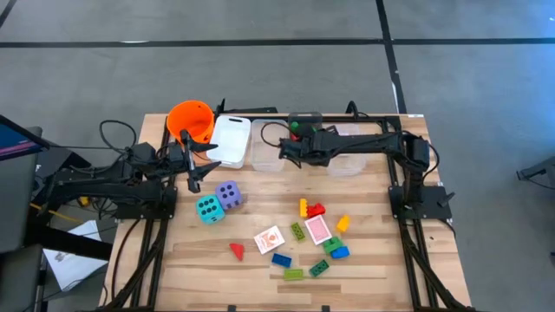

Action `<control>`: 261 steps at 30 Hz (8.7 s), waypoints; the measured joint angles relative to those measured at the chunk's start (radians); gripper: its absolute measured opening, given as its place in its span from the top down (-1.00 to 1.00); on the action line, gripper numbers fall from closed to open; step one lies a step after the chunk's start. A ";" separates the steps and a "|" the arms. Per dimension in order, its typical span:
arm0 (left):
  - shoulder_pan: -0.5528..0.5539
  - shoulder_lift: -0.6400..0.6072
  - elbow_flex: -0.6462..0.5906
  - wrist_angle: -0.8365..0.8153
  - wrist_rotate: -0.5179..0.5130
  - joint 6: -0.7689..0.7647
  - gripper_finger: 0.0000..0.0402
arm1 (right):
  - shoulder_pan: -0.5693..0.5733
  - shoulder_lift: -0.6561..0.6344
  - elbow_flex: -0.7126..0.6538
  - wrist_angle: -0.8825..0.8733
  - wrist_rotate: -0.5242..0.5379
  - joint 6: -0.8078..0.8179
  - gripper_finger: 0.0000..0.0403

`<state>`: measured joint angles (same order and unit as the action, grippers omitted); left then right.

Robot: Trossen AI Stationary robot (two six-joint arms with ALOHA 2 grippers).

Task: Pick & Place Toys
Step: Put the large top green game piece into the black bin, then put the large yellow game piece into the black bin, then put the small red game piece into the white bin

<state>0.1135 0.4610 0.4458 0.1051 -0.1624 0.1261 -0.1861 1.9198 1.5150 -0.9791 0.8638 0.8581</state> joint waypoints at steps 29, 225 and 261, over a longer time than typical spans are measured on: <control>0.000 0.083 0.000 0.112 -0.001 -0.010 -0.18 | 0.753 -0.107 0.000 -0.332 0.192 0.489 -0.42; -0.287 0.770 0.000 0.194 0.365 -0.019 -0.18 | 0.756 -0.049 -0.228 0.645 0.294 -0.391 -0.22; -0.465 0.817 0.001 0.040 0.298 0.173 -0.67 | 0.547 0.121 -0.229 0.916 0.101 -0.690 -0.22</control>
<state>-0.3511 1.2783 0.4465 0.1451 0.1352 0.2993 0.3607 2.0404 1.2858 -0.0628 0.9653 0.1684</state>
